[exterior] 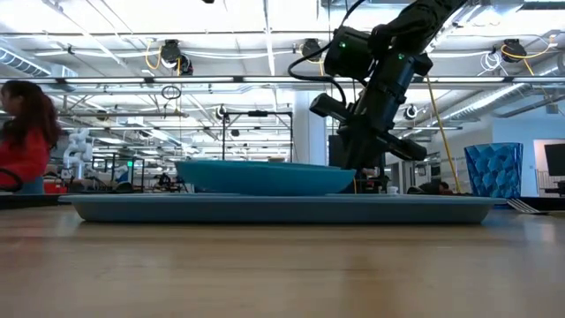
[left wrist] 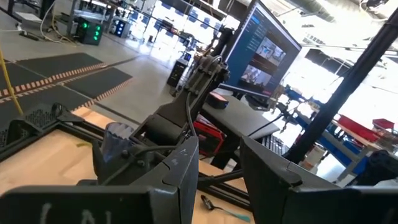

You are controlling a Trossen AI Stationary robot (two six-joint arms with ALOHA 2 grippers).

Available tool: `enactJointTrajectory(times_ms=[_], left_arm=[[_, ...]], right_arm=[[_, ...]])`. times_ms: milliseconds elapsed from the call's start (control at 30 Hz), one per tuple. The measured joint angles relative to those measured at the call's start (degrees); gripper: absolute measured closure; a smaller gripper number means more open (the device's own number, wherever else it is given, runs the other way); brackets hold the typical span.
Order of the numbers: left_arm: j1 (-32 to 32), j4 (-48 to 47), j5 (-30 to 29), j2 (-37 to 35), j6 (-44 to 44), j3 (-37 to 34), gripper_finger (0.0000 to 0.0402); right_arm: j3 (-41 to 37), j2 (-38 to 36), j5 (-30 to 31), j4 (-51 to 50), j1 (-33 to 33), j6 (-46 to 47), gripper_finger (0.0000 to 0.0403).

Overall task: Pick and place plate/cup/fork/spoon on tray
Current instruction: Put the blue plate on the blue serving tray, then put the blue glass on the blue serving tray to the top left of the blue plate

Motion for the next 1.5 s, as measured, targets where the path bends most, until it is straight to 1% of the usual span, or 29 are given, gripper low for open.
enactJointTrajectory(times_ms=[133,367,633,800,900,1033,1133,1233,1367,1500], left_arm=[[0.0,-0.01,0.85,0.0,-0.06,0.01,0.0282],[-0.35,-0.22,1.15,-0.46,0.01,0.01,0.0282],[0.21,-0.97,1.26,-2.48,4.27,0.02,0.0282],[1.93,-6.27,1.15,-3.0,4.09,0.03,0.0282],[2.69,-7.28,1.17,-2.99,3.76,0.03,0.0282],[3.99,-7.54,1.15,-2.91,2.82,0.03,0.0282],[5.0,-8.08,0.58,-2.69,2.76,0.03,0.0282],[6.2,-9.47,-0.08,-2.62,0.88,0.03,0.0282],[6.87,-8.73,-1.75,-2.07,-2.7,0.03,0.0282],[6.85,-6.35,-4.37,-1.48,-5.55,0.05,0.0282]], right_arm=[[0.0,0.0,-0.01,-0.15,0.02,0.32,0.0386],[0.0,0.0,-0.16,-2.08,0.52,0.52,0.0348],[-0.01,-0.83,-0.21,-1.87,1.22,0.53,0.03],[0.0,-5.03,0.2,-1.77,0.75,-0.51,0.0271],[-0.02,-7.74,0.31,-3.1,0.35,-1.19,0.026],[-0.02,-11.29,0.56,-5.66,0.33,-3.1,0.0257],[-0.02,-14.3,2.44,-6.63,0.35,-5.11,0.026],[-0.02,-18.02,4.72,-6.19,-0.17,-7.0,0.026],[-0.02,-23.49,6.05,-2.51,-1.58,-9.77,0.026],[-0.02,-28.23,7.88,6.6,-2.45,-9.73,0.0261]])
